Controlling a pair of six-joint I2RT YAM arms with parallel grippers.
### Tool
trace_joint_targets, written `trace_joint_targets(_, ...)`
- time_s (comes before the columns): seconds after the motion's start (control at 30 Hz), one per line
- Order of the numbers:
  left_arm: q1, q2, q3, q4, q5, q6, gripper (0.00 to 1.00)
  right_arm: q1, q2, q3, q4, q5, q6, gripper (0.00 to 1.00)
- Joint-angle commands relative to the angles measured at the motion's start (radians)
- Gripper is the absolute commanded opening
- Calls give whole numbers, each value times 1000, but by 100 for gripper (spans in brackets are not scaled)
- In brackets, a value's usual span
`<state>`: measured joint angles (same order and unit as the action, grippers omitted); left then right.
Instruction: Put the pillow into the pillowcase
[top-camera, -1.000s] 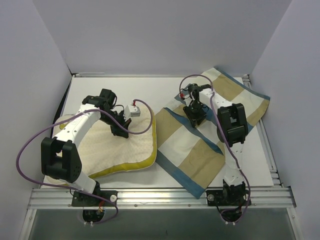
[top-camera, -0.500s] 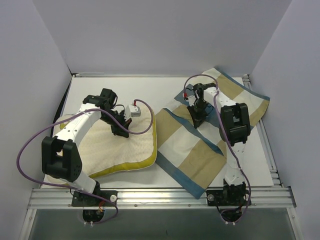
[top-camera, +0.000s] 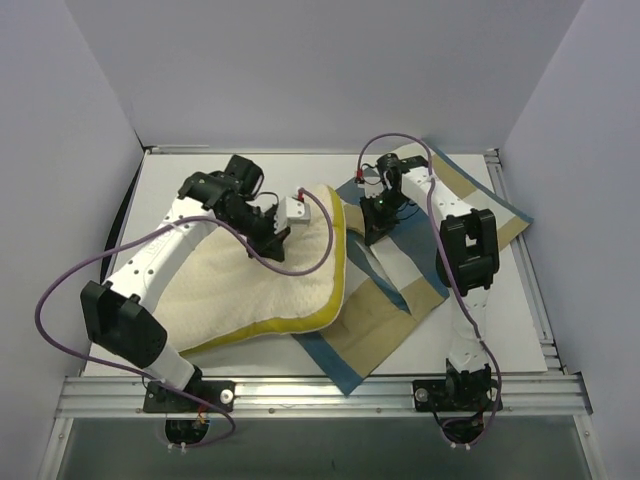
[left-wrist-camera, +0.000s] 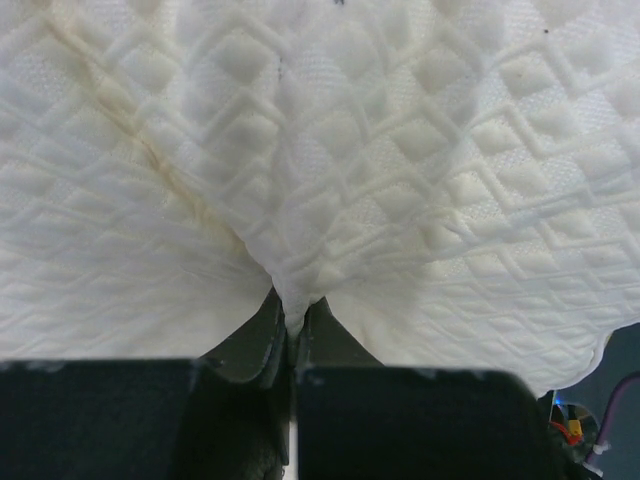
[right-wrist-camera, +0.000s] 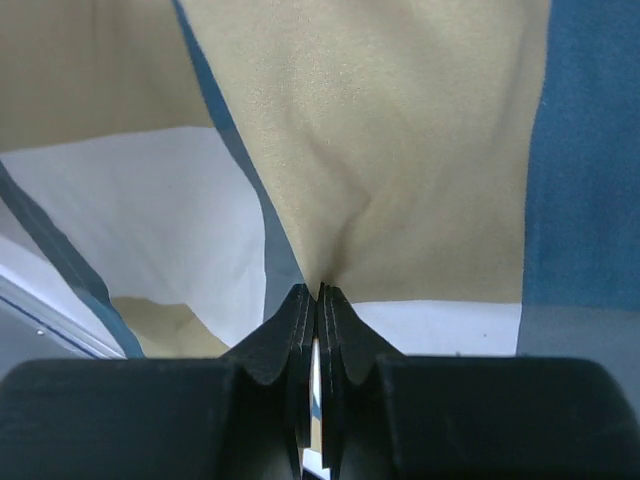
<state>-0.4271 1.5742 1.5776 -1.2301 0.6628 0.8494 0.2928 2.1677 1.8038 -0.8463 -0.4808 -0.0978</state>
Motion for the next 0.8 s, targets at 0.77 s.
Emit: trace_joint_targets(0.77,-369,216,112,152,-301,-277,0,-20,-269,-124,-40,-191,47,0)
